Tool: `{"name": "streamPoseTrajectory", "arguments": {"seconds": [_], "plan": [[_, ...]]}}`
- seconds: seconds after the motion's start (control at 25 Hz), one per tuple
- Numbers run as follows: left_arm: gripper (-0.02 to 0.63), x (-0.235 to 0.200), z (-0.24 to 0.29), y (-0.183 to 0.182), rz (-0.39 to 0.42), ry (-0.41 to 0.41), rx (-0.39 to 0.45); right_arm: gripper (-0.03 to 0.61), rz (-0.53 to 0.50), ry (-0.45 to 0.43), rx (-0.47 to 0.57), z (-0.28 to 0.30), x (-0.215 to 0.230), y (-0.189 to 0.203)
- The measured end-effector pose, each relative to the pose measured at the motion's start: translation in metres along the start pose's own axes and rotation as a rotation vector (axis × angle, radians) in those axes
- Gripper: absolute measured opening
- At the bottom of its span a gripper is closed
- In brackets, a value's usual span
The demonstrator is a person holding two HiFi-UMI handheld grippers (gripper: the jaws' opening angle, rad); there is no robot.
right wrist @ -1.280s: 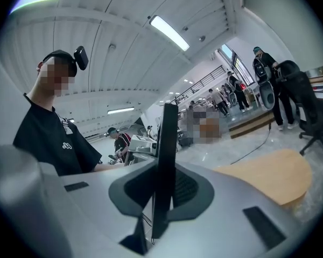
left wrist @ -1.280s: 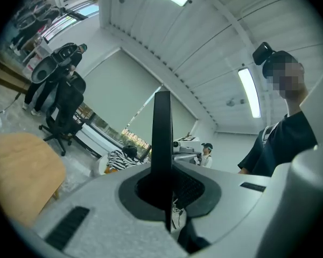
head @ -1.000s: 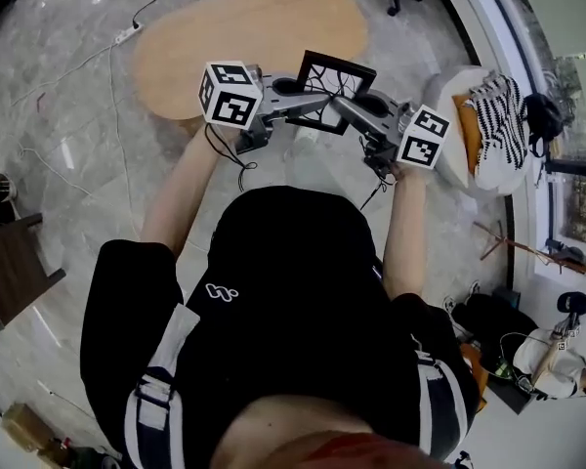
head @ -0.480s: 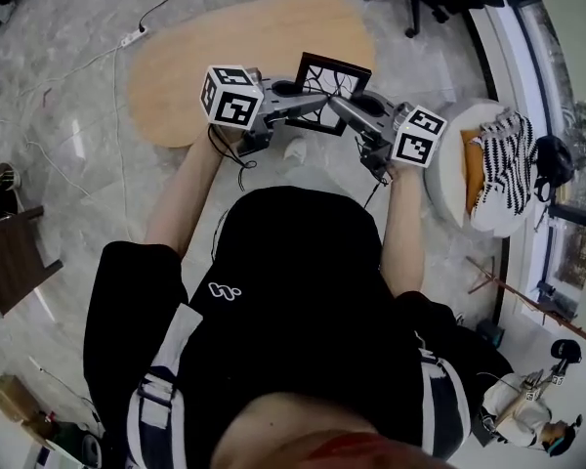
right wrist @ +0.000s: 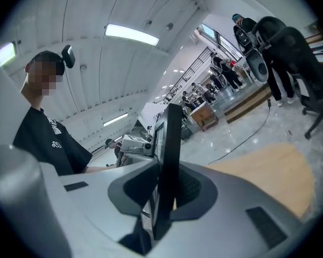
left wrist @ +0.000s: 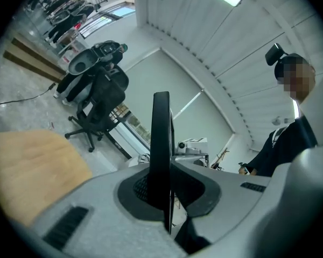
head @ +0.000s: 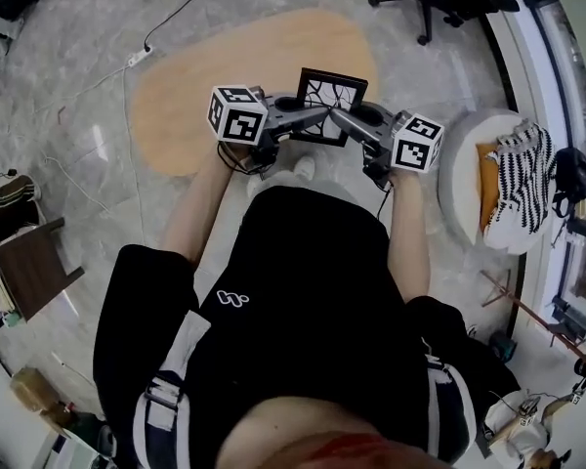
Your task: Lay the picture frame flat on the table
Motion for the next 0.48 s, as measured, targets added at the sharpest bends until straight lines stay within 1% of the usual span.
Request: {"name": "streamPoseTrajectory", "arguments": {"seconds": [0.16,0.28,0.48], "plan": [[0.018,-0.020,0.004,0.004,-0.073,-0.014,-0.024,0.043,0.100,-0.022,0.054,0.003,0.021,0.006],[0.020,-0.038,0.007,0.017,-0.145,-0.004,-0.055,0.043,0.186,-0.010,0.050,0.006,0.037,0.020],[0.038,-0.073,0.014,0.043,-0.242,0.025,-0.067,0.041,0.278,0.022,0.049,0.009,0.067,0.046]]}}
Point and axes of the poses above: the fingertips, and each gripper's own axes: z forward along the fingers, x to its right, y out of its underside, the point moved 4 cm from there along -z, backward along the fingers, and after that the axes turned 2 degrees about z, right-handed, at the moved point
